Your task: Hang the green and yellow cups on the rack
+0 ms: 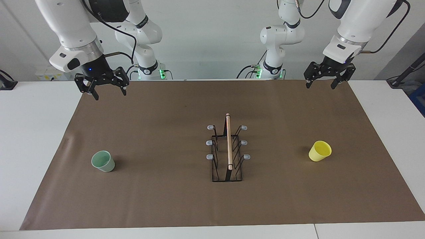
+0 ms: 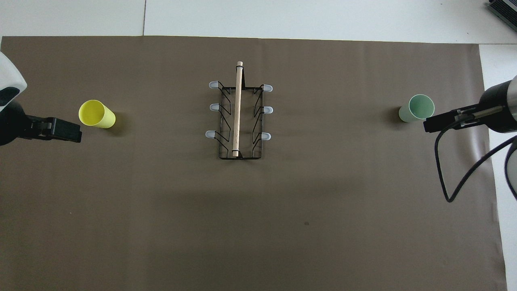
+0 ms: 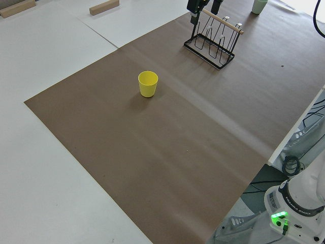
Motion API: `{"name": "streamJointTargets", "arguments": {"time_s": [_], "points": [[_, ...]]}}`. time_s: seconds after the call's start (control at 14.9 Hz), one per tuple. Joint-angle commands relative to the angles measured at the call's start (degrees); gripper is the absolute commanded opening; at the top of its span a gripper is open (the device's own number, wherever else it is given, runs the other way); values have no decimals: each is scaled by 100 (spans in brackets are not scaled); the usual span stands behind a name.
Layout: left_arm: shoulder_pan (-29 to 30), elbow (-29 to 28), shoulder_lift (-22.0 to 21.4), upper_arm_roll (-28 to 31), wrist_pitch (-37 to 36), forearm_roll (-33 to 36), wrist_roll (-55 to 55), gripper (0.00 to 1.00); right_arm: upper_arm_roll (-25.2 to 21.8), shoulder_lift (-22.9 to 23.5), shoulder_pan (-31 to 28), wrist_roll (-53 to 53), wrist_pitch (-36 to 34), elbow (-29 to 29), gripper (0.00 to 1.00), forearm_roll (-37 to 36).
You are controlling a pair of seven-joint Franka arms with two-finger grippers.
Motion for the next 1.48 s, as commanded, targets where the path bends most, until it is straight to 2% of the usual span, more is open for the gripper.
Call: {"name": "streamJointTargets", "arguments": {"time_s": [0.0,0.67,0.8,1.01,1.14,1.27,1.41], "points": [[-3,-139,-123,20,97,-35,89,100,1,-35,27,135,20,-4,100,-57],[50,-191,-132,20,185,-35,54,100,10,-35,27,144,64,-21,100,-22],[58,-156,-18,29,203,-17,45,100,10,-43,19,144,73,-39,100,-13],[76,-17,499,55,274,212,27,100,10,-43,1,135,73,-39,100,-13],[85,649,1227,212,64,176,-182,100,10,-43,1,126,73,-47,100,-13],[41,968,1668,650,-52,-50,-263,100,10,-52,-8,82,73,-56,100,-22],[67,934,1801,1151,44,-585,-289,100,1,-35,-8,56,91,-30,100,-13]]}}
